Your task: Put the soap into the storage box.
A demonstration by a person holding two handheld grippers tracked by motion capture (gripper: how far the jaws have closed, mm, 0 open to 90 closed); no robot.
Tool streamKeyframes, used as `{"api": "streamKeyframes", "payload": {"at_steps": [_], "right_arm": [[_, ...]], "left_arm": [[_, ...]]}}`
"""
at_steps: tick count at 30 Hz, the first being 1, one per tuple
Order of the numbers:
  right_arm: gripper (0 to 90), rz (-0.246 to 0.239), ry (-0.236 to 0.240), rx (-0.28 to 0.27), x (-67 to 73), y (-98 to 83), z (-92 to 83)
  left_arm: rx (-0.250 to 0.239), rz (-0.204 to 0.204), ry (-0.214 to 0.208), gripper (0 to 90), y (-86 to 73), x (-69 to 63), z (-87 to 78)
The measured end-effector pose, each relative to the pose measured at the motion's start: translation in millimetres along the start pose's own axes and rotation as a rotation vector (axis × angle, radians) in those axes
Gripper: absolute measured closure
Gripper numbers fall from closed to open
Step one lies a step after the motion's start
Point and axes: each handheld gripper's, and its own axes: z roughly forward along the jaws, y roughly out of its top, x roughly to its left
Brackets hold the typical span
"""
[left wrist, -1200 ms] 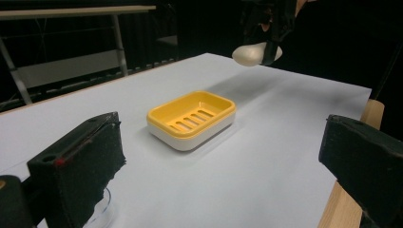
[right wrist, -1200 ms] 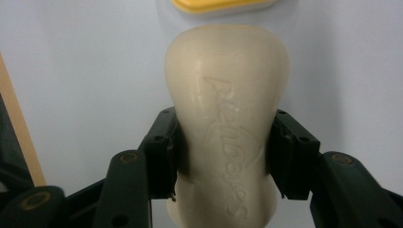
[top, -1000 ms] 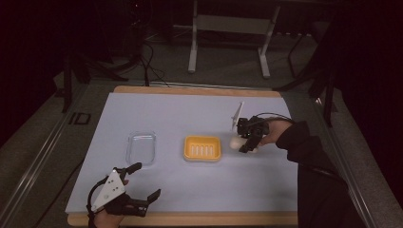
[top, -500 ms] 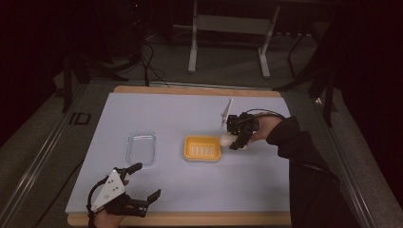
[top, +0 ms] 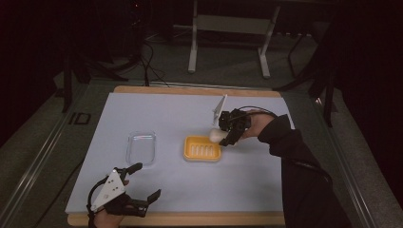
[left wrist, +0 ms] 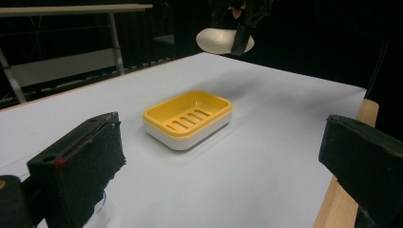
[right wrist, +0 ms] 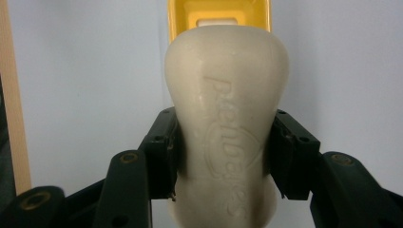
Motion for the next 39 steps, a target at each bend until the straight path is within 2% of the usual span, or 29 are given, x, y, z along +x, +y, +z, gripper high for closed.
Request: {"api": "streamKeyframes", "payload": {"at_steps": [8,14,22,26,33,36,39], "right_arm": [[50.0,-0.019,0.005,-0.03,1.7,10.2,-1.2],[50.0,-0.058,0.017,-0.09,3.6,18.8,-0.4],[50.0,-0.079,0.023,-0.149,4.1,29.5,2.2],[50.0,-0.088,0.026,-0.197,5.0,31.9,5.8],[50.0,-0.078,0.023,-0.227,3.3,31.3,22.7],[50.0,-0.063,0.026,-0.224,2.3,27.9,32.2],[50.0,-0.062,0.036,-0.247,1.5,22.8,42.1]], "left_arm": [[0.001,0.002,0.001,1.2,0.1,0.0,-0.2],[0.002,0.005,0.001,1.2,0.2,0.0,-0.1],[0.001,0.008,-0.001,1.1,0.4,0.0,-0.8],[0.0,0.009,-0.002,1.2,0.5,-0.2,-0.8],[-0.004,0.01,-0.004,1.2,0.8,-0.6,-1.1],[-0.006,0.01,-0.004,1.1,0.9,-0.4,-1.1],[-0.005,0.009,-0.006,1.2,0.9,-0.6,-1.2]]}}
